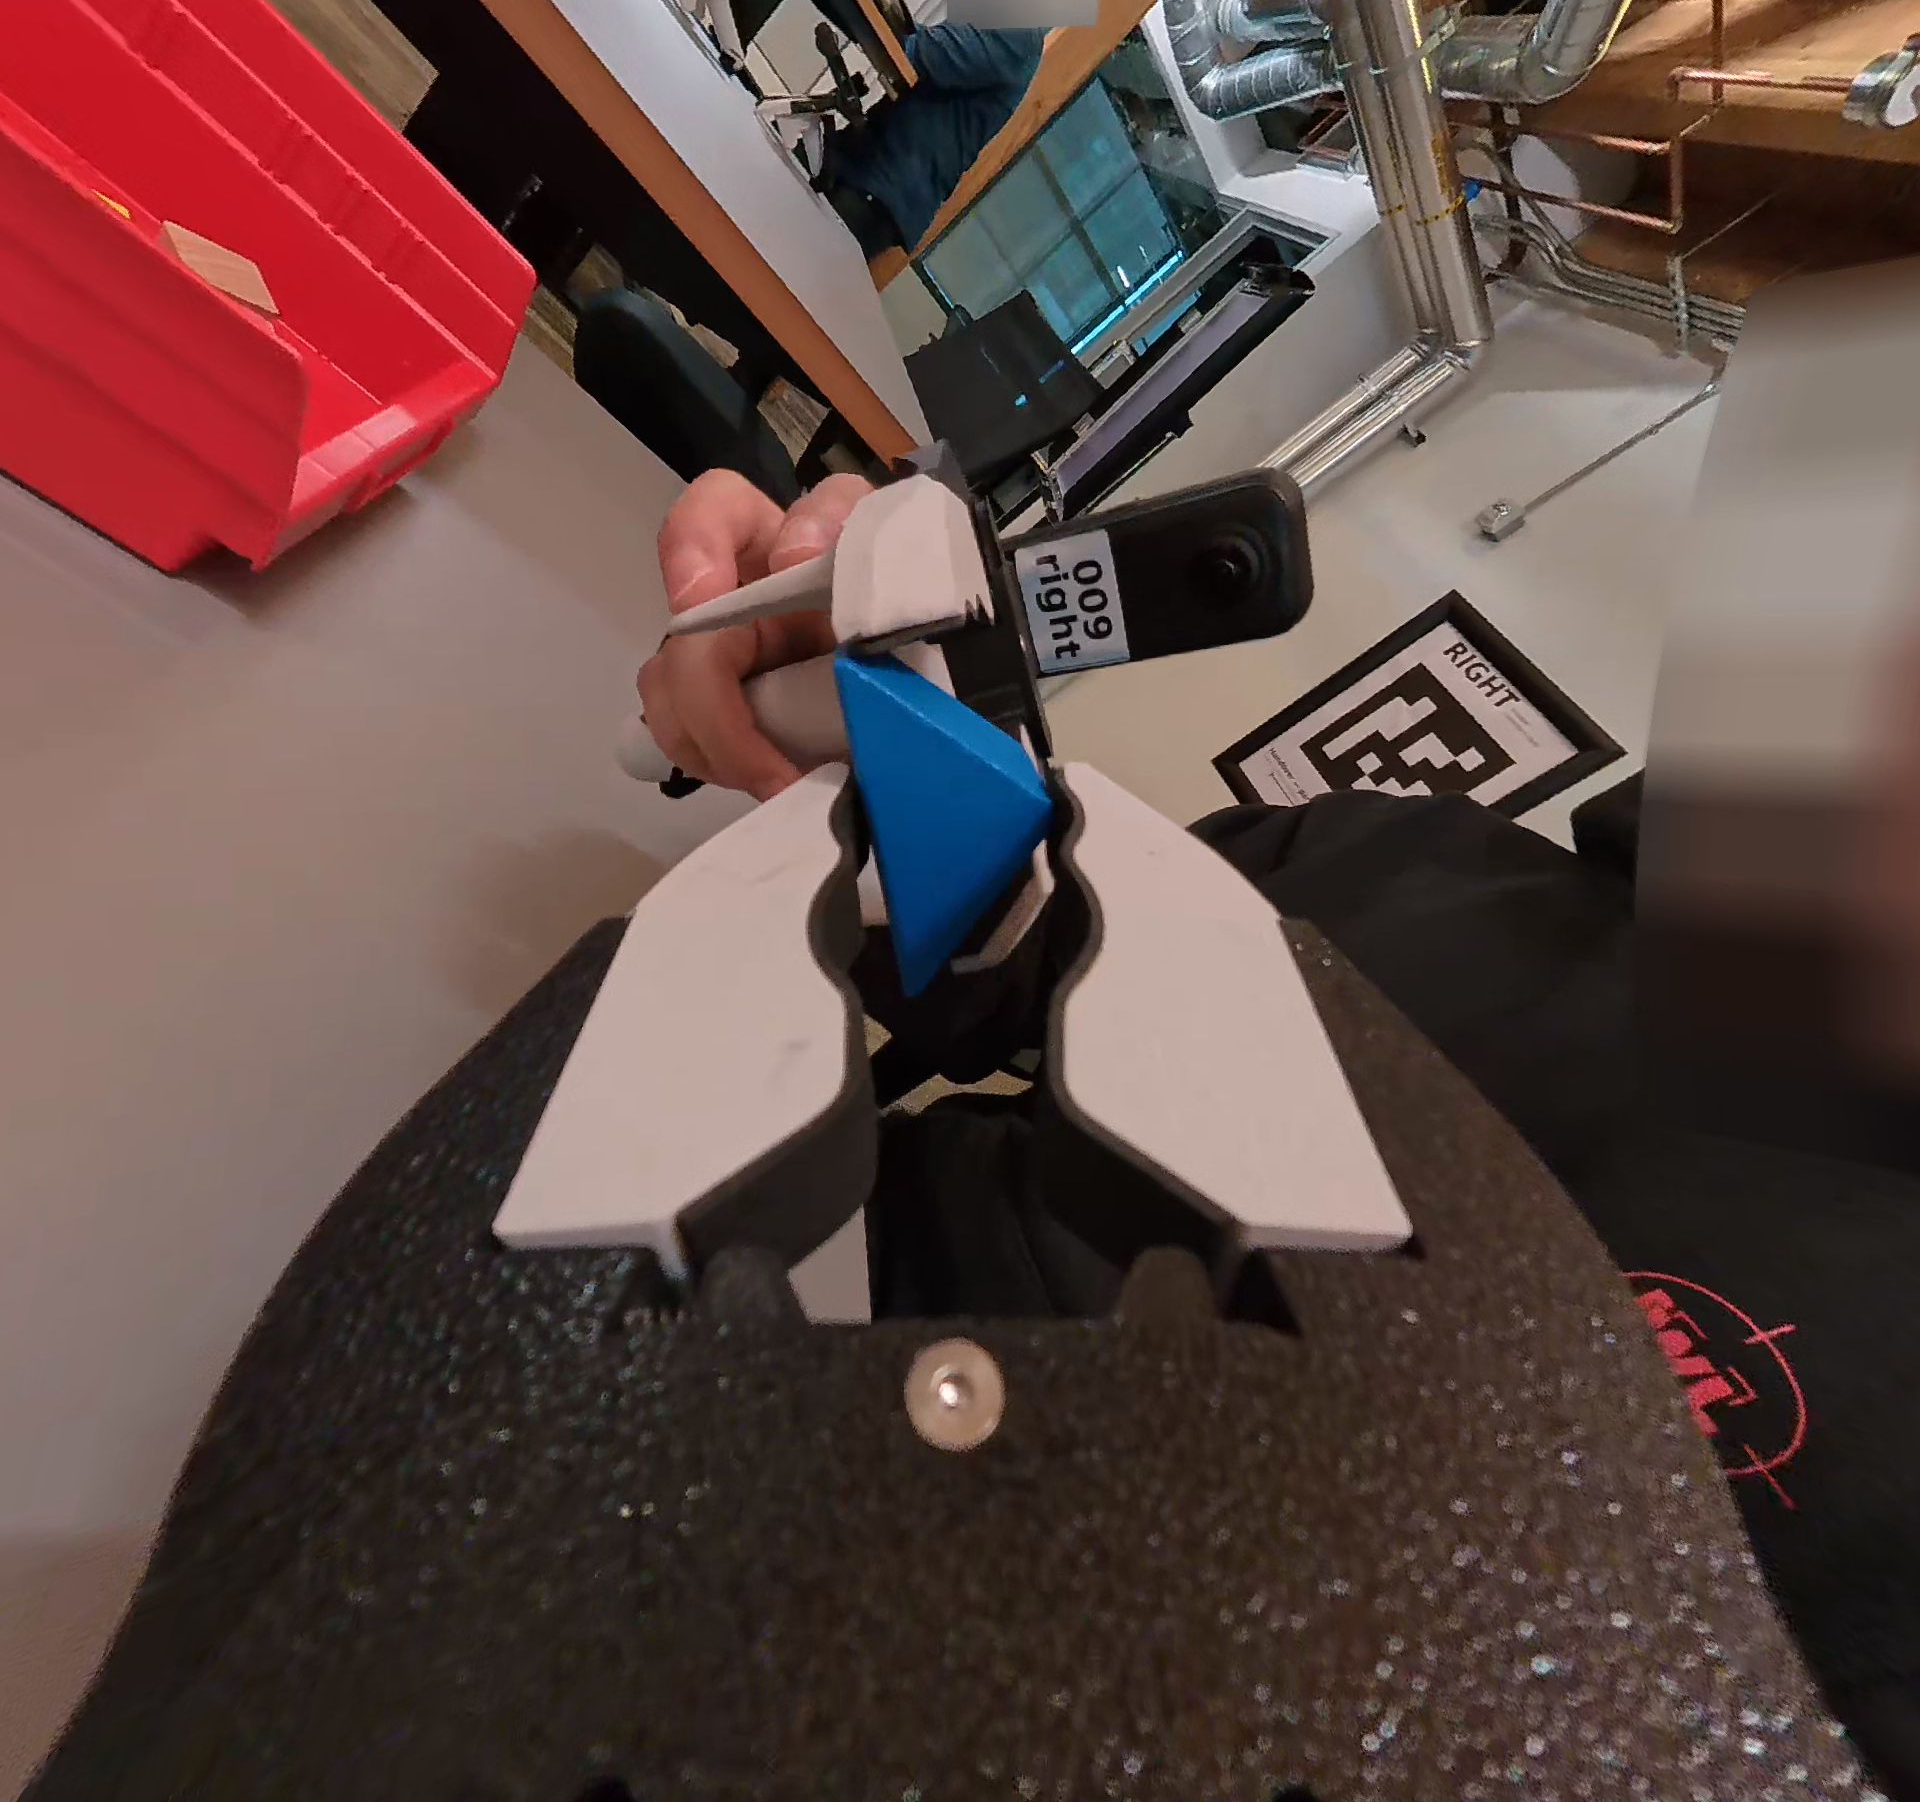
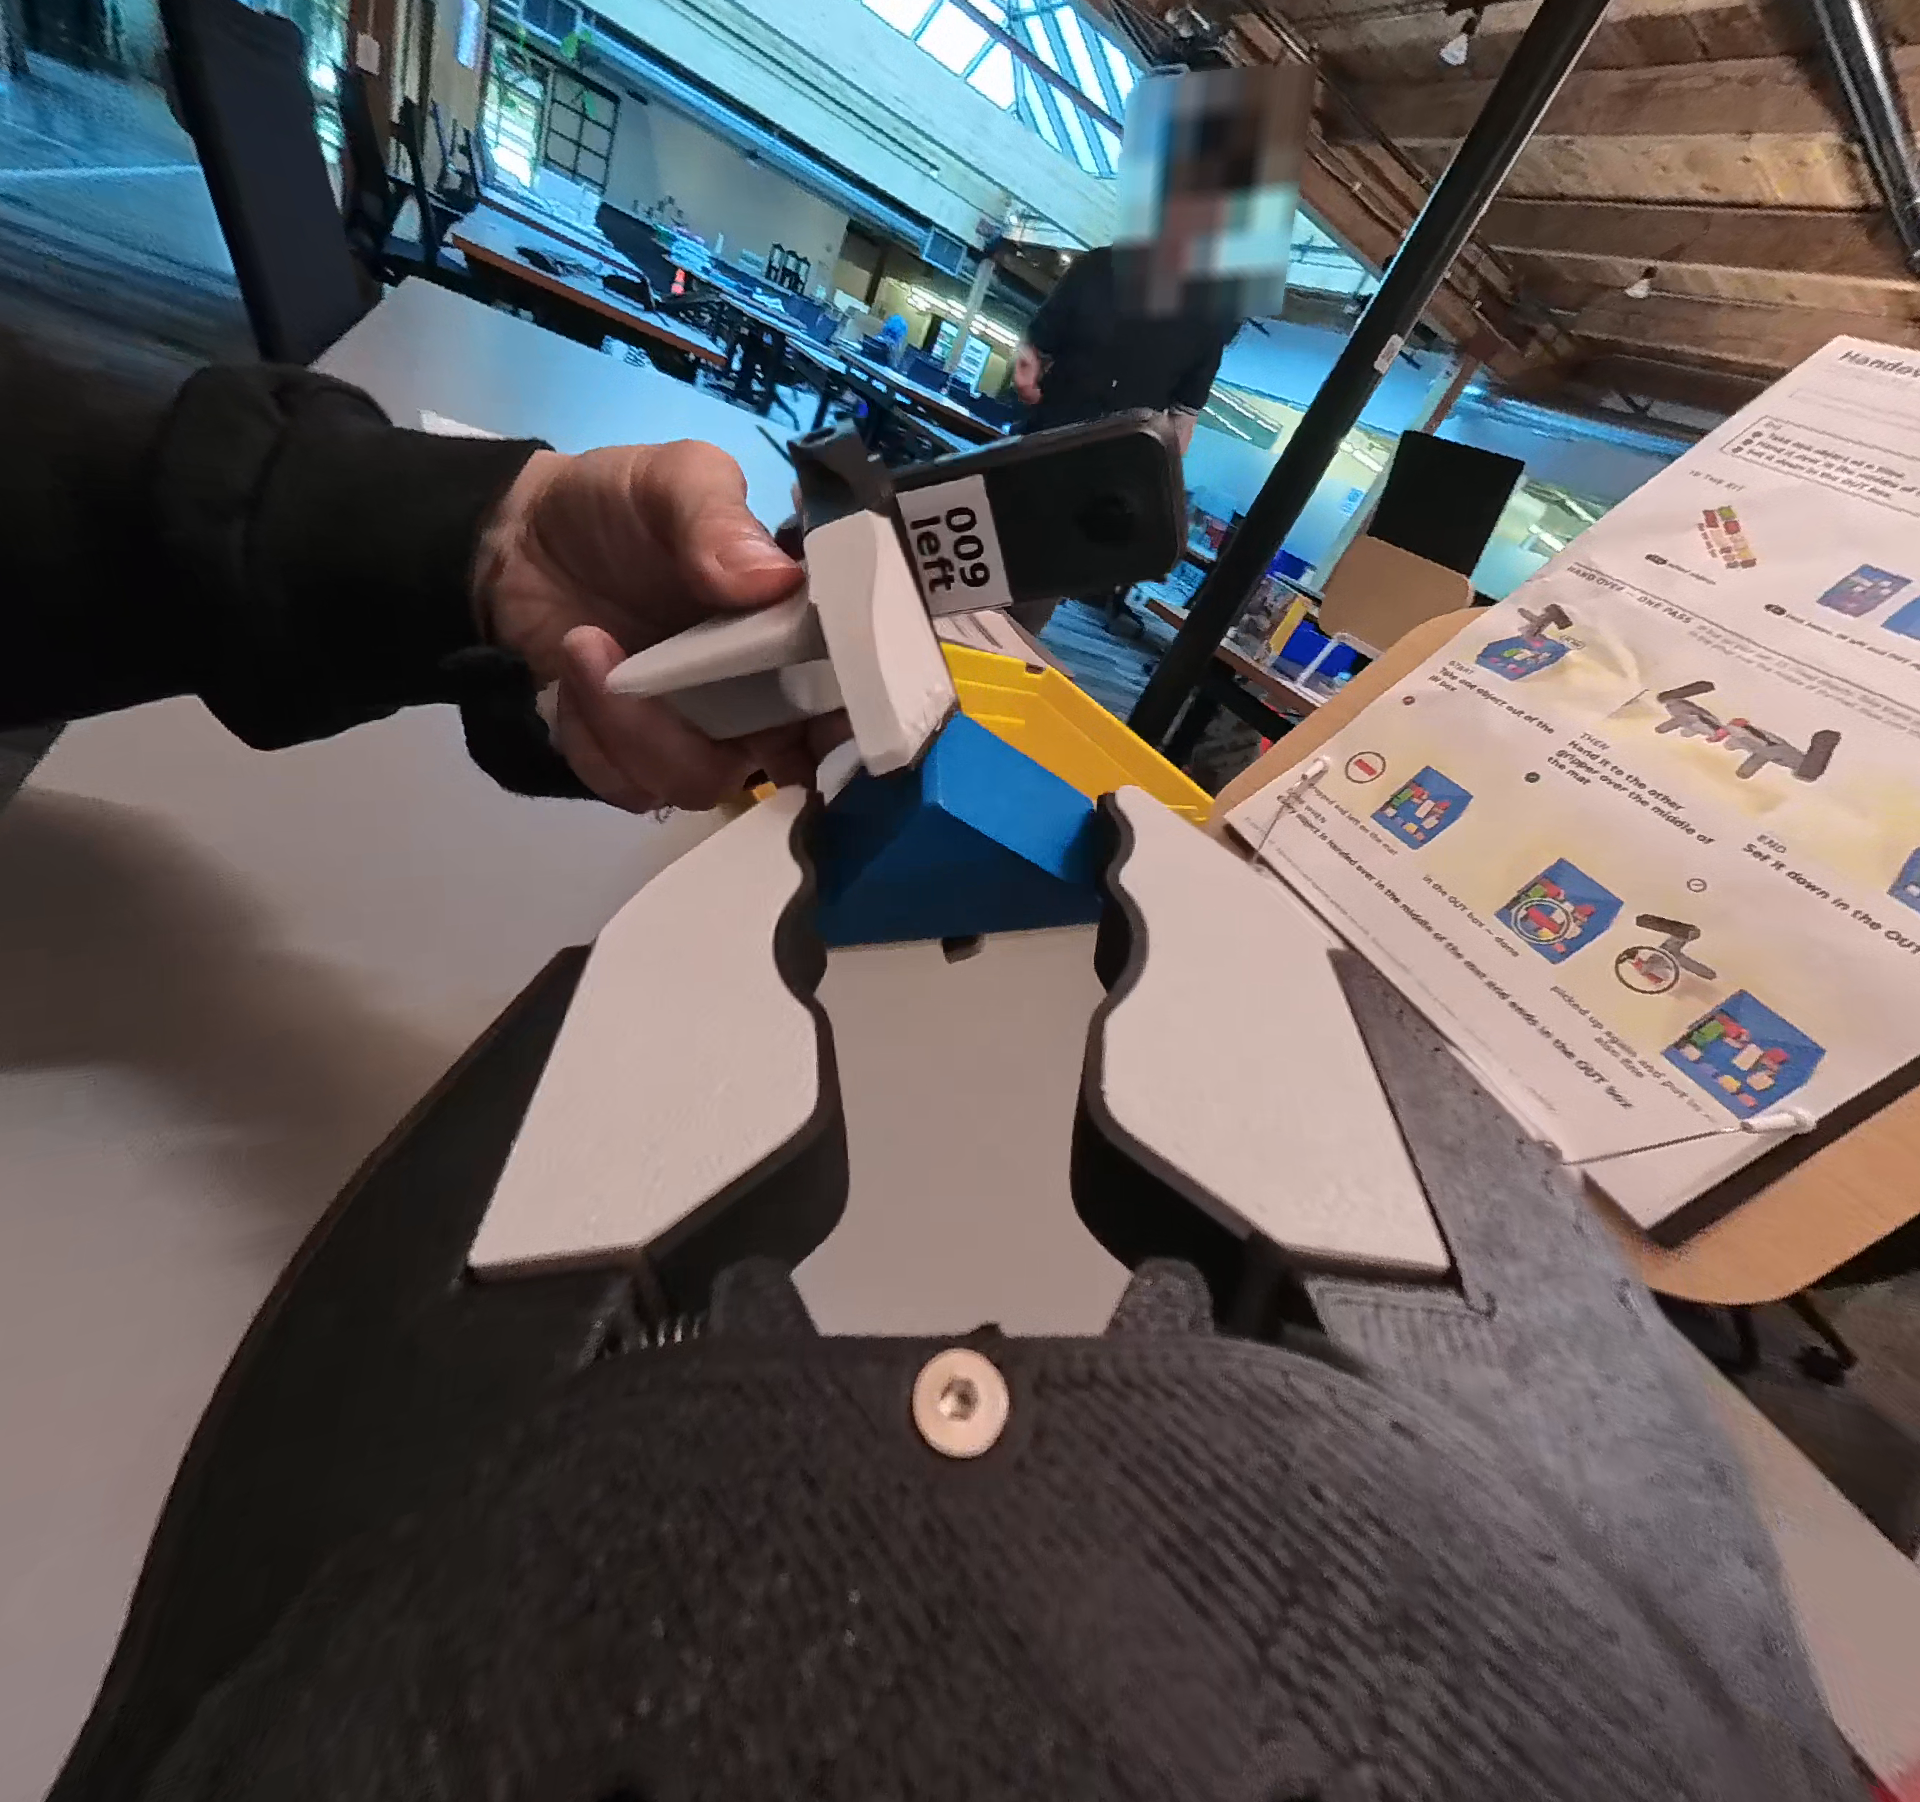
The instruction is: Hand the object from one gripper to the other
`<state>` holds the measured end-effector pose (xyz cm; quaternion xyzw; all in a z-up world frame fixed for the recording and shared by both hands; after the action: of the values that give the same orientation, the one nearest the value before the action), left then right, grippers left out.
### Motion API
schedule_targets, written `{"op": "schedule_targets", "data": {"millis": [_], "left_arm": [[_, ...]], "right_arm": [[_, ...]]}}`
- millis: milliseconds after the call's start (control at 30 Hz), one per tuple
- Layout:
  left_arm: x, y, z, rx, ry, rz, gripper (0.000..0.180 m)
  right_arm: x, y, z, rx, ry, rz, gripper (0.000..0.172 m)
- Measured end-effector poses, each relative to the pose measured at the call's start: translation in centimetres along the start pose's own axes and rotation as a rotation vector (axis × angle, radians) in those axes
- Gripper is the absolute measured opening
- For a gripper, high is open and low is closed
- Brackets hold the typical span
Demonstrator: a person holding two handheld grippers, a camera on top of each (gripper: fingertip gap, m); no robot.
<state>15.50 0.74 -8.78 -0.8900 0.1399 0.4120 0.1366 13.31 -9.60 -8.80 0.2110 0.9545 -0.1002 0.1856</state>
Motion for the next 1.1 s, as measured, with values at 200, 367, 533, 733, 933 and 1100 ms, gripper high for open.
{"op": "schedule_targets", "data": {"millis": [200,367,533,733,933,1100], "left_arm": [[0.2,0.1,-0.2,-0.021,-0.003,0.008,0.031],[0.2,0.0,-0.4,-0.039,-0.009,0.036,0.032],[0.3,0.6,-0.1,-0.017,-0.01,0.047,0.032],[0.5,0.7,0.0,-0.031,-0.018,0.053,0.031],[1.2,0.3,-0.2,-0.066,-0.011,-0.085,0.048],[1.1,-1.9,-0.4,-0.134,0.104,-0.325,0.044]], "right_arm": [[-0.3,-0.1,0.3,-0.05,0.038,0.003,0.049],[-0.3,0.0,0.6,-0.009,0.005,0.018,0.075],[-0.1,0.1,0.8,0.005,-0.007,0.0,0.065],[-0.1,0.1,0.8,0.011,-0.005,-0.002,0.061],[-0.8,-0.1,1.0,0.04,0.029,0.015,0.057],[-4.0,-2.7,2.0,0.1,0.061,0.166,0.057]]}}
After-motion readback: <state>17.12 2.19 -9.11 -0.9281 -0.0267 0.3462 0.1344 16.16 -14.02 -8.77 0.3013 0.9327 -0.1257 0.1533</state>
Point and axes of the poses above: each gripper's, where its closed fingertips meet, y out along the fingers, z out of its underside, x = y × z across the jaws, the point moved 7 cm from there along -y, back along the fingers, and after that the axes turned 11 degrees about x, right-handed, at the moved point
